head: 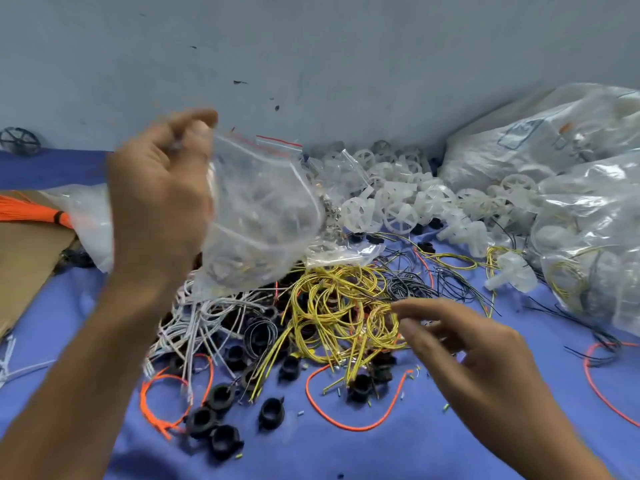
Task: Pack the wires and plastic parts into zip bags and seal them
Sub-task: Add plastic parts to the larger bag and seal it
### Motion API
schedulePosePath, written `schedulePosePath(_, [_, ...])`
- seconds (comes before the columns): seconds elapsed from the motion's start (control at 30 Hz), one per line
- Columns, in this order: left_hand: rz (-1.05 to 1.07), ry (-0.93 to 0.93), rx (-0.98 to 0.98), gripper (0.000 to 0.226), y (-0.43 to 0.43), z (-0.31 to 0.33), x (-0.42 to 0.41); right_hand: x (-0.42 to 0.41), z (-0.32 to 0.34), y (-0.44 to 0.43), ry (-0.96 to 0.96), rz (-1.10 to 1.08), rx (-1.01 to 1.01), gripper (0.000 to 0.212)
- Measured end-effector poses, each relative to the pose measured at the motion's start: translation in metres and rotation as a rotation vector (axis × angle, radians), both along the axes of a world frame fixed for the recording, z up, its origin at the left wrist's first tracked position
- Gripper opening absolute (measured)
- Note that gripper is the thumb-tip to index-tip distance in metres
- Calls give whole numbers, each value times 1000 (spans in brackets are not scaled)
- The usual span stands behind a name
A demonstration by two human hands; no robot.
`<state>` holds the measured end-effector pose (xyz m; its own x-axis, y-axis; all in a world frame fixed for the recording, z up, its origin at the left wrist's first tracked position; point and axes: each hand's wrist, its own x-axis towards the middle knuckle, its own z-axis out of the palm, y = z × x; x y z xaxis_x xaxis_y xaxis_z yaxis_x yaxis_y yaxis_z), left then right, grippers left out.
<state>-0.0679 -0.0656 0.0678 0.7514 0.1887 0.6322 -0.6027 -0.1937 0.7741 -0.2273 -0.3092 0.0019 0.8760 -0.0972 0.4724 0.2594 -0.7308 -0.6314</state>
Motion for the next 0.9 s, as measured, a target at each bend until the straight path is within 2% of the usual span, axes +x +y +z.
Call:
schedulePosePath(0.1, [-19,3,87,18,15,25,17,5,1,-21,92,-29,59,25])
schedulePosePath(0.27, [-187,75,97,28,23,21,18,50,-5,-82,212,-149,-39,12])
schedulePosePath(0.33, [-225,91,106,31,21,17,18,89,-6,-116,246,-208,-101,14])
schedulePosePath(0.57, [-230,76,94,30,7,-2,30,228,-11,-221,403,-583,-463,53])
schedulePosePath(0.6, [-228,82,86,31,6,-4,31,241,-14,-227,455,-581,-486,53])
schedulePosePath(0.67, [-265,96,77,32,3,-7,31,260,-22,-233,541,-567,-471,36])
schedulePosePath(0.7, [-294,105,81,32,2,-8,30,265,-27,-235,557,-567,-461,26])
schedulePosePath(0.8, [-336,106,130,19,-3,-7,23,269,-33,-240,525,-607,-442,12])
schedulePosePath(0.9, [-317,125,162,10,-6,-4,18,254,-9,-230,526,-560,-424,19])
